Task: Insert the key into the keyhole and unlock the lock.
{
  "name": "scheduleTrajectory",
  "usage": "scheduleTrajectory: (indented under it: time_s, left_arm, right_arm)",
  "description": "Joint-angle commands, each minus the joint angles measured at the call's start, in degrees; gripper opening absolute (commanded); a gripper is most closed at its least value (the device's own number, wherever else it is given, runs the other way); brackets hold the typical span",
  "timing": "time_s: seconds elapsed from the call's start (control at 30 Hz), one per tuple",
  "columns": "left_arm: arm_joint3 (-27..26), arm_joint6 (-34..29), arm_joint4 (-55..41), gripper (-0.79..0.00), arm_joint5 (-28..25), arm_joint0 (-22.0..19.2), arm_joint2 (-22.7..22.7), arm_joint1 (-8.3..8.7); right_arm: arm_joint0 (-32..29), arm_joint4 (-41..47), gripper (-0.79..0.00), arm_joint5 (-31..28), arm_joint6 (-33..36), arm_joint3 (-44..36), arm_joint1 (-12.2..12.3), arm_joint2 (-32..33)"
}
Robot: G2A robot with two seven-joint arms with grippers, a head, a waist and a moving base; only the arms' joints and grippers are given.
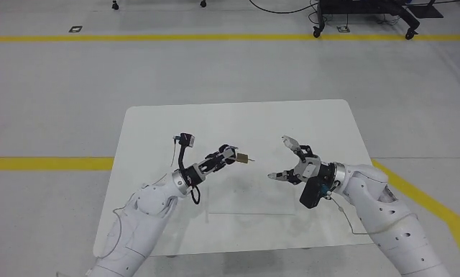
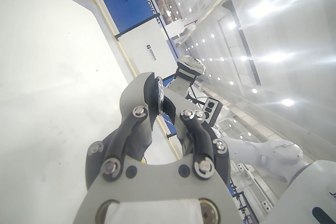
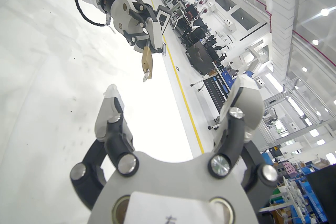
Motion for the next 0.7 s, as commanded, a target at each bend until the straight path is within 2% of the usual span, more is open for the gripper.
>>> scheduleTrajectory:
  time_s: [0.0,0.1,0.27,0.47,0.57,0.6,0.63,0.67]
  left_arm:
    - [-0.7,-1.4,-1.4,-0.785,2.3,0.5,-0.1,0.13]
    - [-0.5,-3.2,0.4,-0.785,6.8,0.7,-0.2,0.52]
    - [1.3,-0.7,12.2,-0.785,20.6,-1.1,3.4,0.48]
    - [3.8,-0.3,17.2,-0.785,29.1,-3.2,7.7,-0.37]
    - [4.8,0.8,18.2,-0.785,30.5,-4.4,9.2,-0.87]
    - [5.2,1.2,18.3,-0.751,30.7,-4.7,9.5,-1.02]
    - [5.4,1.4,18.3,-0.465,30.7,-4.9,9.8,-1.15]
    - [5.5,1.5,18.1,-0.132,30.6,-5.0,9.9,-1.26]
  right_arm:
    - [0.0,0.0,0.000,0.0,0.0,0.0,0.0,0.0]
    - [0.0,0.0,0.000,0.0,0.0,0.0,0.0,0.0]
    - [0.0,0.0,0.000,0.0,0.0,0.0,0.0,0.0]
    - [0.0,0.0,0.000,0.0,0.0,0.0,0.0,0.0]
    - [0.0,0.0,0.000,0.0,0.0,0.0,0.0,0.0]
    - [0.0,0.0,0.000,0.0,0.0,0.0,0.0,0.0]
    - [0.0,0.0,0.000,0.0,0.0,0.0,0.0,0.0]
    - [0.0,0.0,0.000,0.0,0.0,0.0,0.0,0.0]
